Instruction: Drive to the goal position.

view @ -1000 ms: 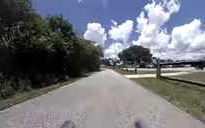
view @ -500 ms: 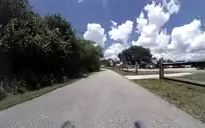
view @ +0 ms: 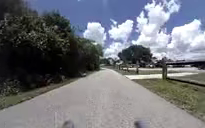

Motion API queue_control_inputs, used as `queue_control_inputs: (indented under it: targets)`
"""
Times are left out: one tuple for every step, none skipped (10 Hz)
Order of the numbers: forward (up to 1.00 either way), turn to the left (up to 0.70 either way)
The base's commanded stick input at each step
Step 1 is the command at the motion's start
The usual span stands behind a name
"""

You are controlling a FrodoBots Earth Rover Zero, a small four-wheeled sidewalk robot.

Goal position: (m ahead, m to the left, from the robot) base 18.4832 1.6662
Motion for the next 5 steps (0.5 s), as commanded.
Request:
queue_control_inputs:
  targets:
    - [0.5,0.0]
    - [0.5,0.0]
    - [0.5,0.0]
    - [0.5,0.0]
    - [0.5,0.0]
